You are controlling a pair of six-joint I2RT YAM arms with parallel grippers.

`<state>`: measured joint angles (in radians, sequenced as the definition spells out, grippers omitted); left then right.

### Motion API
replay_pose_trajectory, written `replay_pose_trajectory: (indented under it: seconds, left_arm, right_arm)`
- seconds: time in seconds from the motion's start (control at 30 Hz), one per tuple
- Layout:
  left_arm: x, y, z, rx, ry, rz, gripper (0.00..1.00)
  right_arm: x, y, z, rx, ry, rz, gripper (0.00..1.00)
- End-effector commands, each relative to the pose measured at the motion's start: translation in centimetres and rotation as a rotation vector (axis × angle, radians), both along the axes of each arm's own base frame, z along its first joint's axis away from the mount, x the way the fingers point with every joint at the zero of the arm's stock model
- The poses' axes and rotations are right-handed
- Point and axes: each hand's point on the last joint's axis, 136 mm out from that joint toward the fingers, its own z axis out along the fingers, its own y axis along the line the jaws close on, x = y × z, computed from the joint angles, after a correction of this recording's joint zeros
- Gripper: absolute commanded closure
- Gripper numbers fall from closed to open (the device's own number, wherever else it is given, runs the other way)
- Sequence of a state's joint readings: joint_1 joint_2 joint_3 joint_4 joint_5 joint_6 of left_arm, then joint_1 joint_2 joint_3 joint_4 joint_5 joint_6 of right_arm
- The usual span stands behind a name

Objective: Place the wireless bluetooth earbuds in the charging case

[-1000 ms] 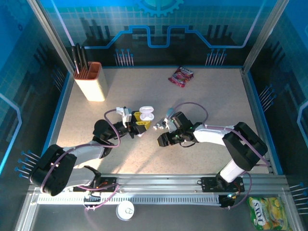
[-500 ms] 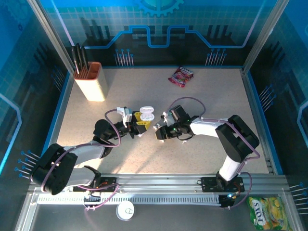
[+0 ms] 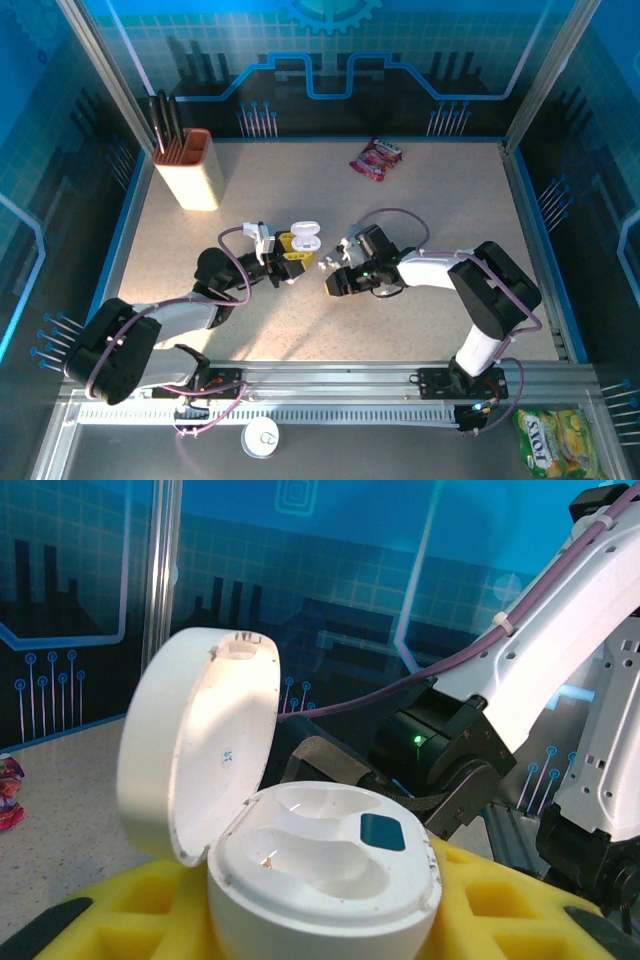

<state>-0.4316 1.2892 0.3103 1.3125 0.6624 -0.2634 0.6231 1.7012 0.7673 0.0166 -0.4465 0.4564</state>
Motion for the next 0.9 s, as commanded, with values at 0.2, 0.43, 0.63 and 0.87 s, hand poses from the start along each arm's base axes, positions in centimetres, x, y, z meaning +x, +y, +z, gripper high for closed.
replay_pose_trajectory:
  seconds: [0.2,0.43,0.63,0.87]
  left_arm:
    - [-0.1,-0.2,0.7,-0.026,-0.029,-0.028,0.61]
    - [-0.1,-0.1,0.8,-0.014,-0.035,-0.024,0.60]
    - [-0.2,-0.1,0.9,-0.011,-0.039,-0.025,0.60]
    - [-0.2,-0.1,0.7,-0.008,-0.035,-0.022,0.60]
  right_arm:
    - [-1.5,0.6,-0.4,0.023,0.062,0.012,0.56]
    - [-1.5,0.9,-1.1,0.023,0.078,0.006,0.66]
    - [-1.5,1.0,-1.7,0.009,0.092,0.007,0.71]
    - [-1.3,0.8,-1.9,-0.020,0.092,-0.004,0.75]
